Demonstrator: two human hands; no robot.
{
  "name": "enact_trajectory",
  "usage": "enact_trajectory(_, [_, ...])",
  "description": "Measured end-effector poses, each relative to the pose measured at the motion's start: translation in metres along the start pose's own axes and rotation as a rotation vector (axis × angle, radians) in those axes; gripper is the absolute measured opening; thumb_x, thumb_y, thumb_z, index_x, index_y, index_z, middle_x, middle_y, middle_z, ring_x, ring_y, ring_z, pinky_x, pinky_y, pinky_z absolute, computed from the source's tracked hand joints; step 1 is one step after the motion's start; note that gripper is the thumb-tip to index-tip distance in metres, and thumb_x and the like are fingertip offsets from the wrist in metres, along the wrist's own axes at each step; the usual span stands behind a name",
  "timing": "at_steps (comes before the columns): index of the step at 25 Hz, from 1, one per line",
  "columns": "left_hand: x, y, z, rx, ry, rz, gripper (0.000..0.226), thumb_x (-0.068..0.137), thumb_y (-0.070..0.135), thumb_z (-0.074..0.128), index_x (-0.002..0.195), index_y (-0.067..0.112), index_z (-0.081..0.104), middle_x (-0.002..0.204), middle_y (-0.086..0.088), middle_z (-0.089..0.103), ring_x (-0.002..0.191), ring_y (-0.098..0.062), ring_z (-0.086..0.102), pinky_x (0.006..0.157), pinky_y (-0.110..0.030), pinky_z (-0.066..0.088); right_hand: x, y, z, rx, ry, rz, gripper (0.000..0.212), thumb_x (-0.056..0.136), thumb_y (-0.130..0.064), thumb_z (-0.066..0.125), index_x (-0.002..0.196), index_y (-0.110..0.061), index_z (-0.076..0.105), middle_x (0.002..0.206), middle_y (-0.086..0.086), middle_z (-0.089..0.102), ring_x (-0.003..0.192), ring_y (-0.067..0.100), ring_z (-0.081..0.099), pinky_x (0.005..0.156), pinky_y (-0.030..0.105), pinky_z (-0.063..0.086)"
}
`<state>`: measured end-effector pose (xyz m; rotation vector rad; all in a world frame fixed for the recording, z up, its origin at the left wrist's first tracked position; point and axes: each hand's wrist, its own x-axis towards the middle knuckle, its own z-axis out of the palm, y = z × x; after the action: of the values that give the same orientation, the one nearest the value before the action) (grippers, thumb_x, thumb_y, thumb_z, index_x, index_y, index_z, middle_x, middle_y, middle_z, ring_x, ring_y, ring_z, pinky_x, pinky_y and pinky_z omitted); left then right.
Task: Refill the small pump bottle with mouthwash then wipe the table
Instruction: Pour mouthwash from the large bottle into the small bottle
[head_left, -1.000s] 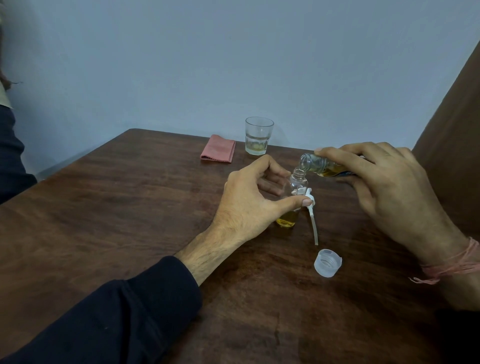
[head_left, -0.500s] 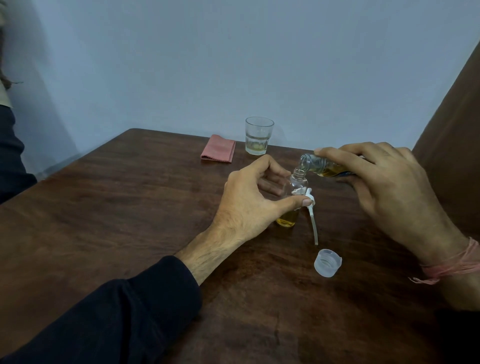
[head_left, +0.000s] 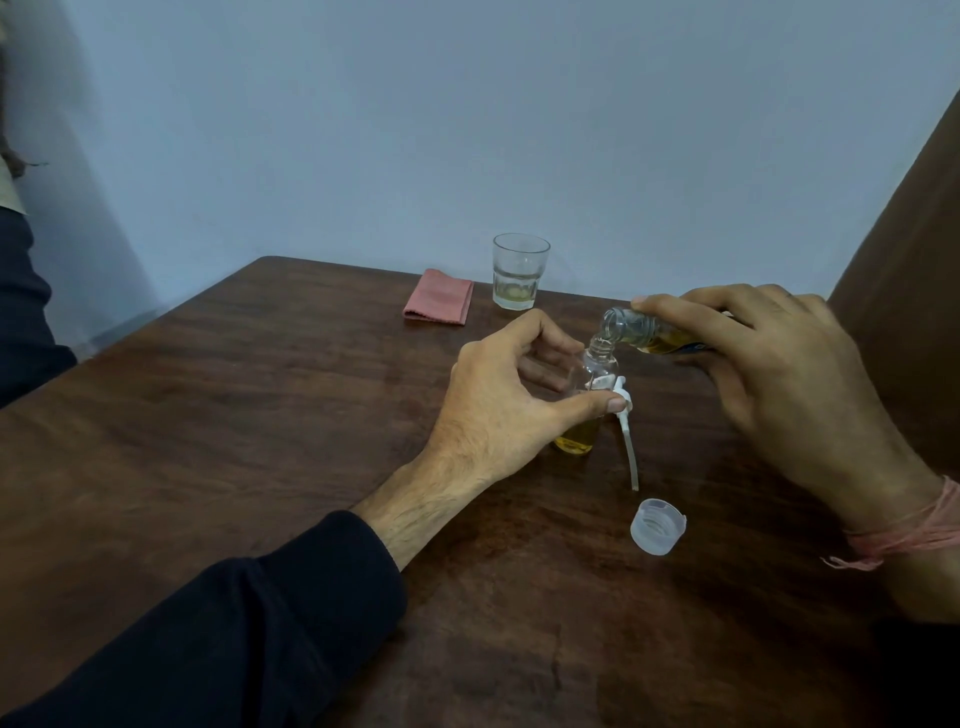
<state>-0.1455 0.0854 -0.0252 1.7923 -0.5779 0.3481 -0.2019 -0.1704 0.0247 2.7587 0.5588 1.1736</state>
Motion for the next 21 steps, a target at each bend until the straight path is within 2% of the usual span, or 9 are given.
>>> enact_trajectory(6, [0.0007,-0.0012,0.0005,0.003,0.006,0.014,0.052,0.070,0.052,0.109,0.106,0.032,0.076,0.100,0.014,0.085,0.088,0.001,0.084,0.082,-0.028,0.070,0.0001,0.0007,0.0000,0.000,0.002,-0.004,0.069,0.098,-0.004,0.074,0.159,-0.032,0.056,0.134,0.007,0.070,0.118,0.037,0.065,0.092,0.054,0.046])
enact_trajectory(11, [0.0009,-0.0025,0.0006,-0.016,0.006,0.014,0.052,0.070,0.053,0.109,0.104,0.034,0.075,0.102,0.013,0.085,0.088,-0.001,0.084,0.085,-0.037,0.072,-0.0006,0.0004,0.0002,0.004,0.006,0.001,0.069,0.098,-0.004,0.075,0.158,-0.032,0.057,0.133,0.005,0.070,0.116,0.036,0.065,0.092,0.053,0.046])
enact_trajectory(21, [0.0016,-0.0029,0.0008,-0.013,0.015,0.018,0.051,0.069,0.054,0.109,0.102,0.035,0.074,0.100,0.013,0.085,0.089,-0.003,0.085,0.085,-0.037,0.072,0.0001,-0.0018,-0.0018,0.017,0.004,0.007,0.069,0.098,-0.001,0.075,0.157,-0.034,0.058,0.132,0.002,0.070,0.116,0.034,0.065,0.092,0.052,0.045])
